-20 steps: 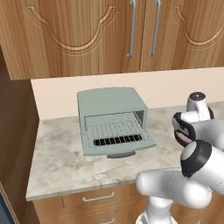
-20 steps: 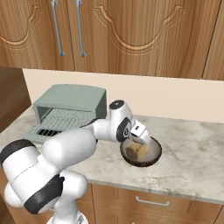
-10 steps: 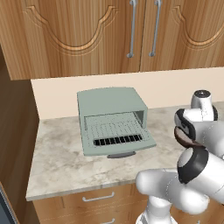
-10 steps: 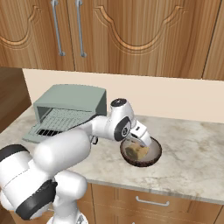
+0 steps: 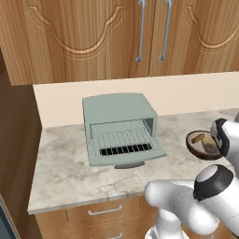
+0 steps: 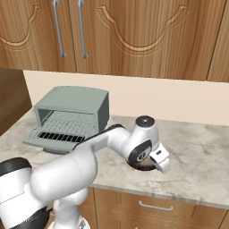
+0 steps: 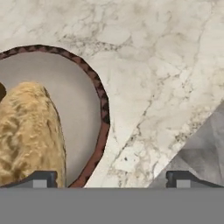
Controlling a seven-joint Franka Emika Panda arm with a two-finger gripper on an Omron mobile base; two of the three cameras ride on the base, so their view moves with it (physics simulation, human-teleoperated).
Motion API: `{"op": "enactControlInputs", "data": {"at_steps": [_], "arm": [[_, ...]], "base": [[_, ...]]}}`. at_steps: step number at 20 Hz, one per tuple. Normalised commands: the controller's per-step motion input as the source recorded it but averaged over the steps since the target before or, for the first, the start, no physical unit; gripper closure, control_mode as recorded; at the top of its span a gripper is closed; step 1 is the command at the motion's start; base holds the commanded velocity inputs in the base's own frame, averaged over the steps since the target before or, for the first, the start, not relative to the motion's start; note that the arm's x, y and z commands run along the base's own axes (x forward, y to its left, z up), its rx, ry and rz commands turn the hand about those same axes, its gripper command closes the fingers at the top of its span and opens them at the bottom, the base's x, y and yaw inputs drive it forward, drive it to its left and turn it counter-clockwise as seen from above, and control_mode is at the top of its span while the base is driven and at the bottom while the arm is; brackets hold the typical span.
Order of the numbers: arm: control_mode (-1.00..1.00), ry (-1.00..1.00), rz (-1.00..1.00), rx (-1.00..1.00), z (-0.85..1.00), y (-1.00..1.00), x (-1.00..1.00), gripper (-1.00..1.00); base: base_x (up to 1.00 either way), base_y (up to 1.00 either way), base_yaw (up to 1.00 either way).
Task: Pick up the heated bread from the toaster oven and place it in the bowl. Then move the bread bowl to the dining counter.
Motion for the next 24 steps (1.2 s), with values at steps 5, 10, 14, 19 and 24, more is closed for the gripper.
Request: {"op": "enactControlInputs", "data": {"at_steps": [5, 10, 14, 19, 24], "arm": [[-1.0, 0.0, -0.01, 0.24, -0.18, -0.38, 0.23, -1.0], [-1.0, -0.01, -0.01, 0.17, -0.17, 0.0, 0.43, -1.0], [-1.0, -0.07, -0.01, 0.14, -0.64, -0.09, 0.3, -1.0], [-1.0, -0.05, -0.02, 0.09, -0.39, 0.0, 0.33, -1.0], [-1.0, -0.04, -0.01, 0.01, -0.17, 0.01, 0.23, 1.0]], "base": [[0.0, 0.0, 0.0], [0.0, 0.0, 0.0], [0.0, 0.0, 0.0], [0.0, 0.0, 0.0], [0.0, 0.0, 0.0]]}}
